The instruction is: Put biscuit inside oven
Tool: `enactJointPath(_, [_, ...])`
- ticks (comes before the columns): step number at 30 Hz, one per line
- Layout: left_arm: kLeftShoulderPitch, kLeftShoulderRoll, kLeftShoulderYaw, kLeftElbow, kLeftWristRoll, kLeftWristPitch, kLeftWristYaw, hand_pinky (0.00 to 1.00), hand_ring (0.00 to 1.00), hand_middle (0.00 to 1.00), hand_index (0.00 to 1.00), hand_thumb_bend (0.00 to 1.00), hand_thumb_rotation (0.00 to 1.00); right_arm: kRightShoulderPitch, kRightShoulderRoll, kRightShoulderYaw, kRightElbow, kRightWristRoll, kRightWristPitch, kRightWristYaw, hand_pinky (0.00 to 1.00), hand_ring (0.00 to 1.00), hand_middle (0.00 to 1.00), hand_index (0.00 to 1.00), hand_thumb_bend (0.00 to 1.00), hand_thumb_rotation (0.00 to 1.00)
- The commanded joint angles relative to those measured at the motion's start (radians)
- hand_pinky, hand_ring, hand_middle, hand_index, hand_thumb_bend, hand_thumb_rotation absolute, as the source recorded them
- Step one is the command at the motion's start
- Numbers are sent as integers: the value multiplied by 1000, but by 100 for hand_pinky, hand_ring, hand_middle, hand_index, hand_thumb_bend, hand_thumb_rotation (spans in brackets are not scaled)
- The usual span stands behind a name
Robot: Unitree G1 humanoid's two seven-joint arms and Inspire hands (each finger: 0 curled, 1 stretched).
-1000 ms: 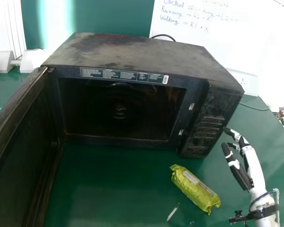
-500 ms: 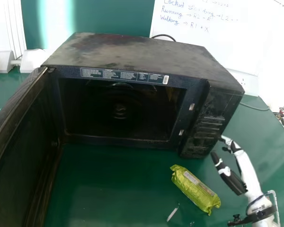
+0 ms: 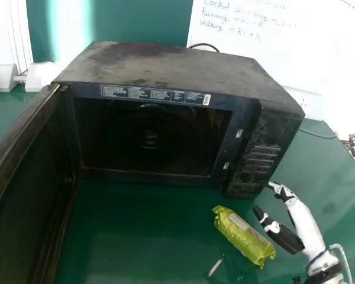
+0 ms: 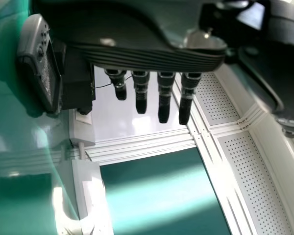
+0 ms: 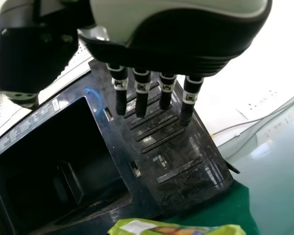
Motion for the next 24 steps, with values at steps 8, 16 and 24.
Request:
enactJointPath(8, [29,-19,2,-37,13,-3,10,100,96,92,88,100,100,32,-55,-10,-25,-38,1,17,86,91,93,91,81,86])
enactJointPath(16, [37,-33,-2,-73,27,17,27,100,95,92,88,100,100,52,-103,-13,-50,-34,44,87,89,92,94,92,82,87])
enactJointPath(24, [41,-45,-3,-85,35,16,28,100,95,92,88,100,100,75,-150,-31,-98,-40,90,152,88,92,94,92,83,86])
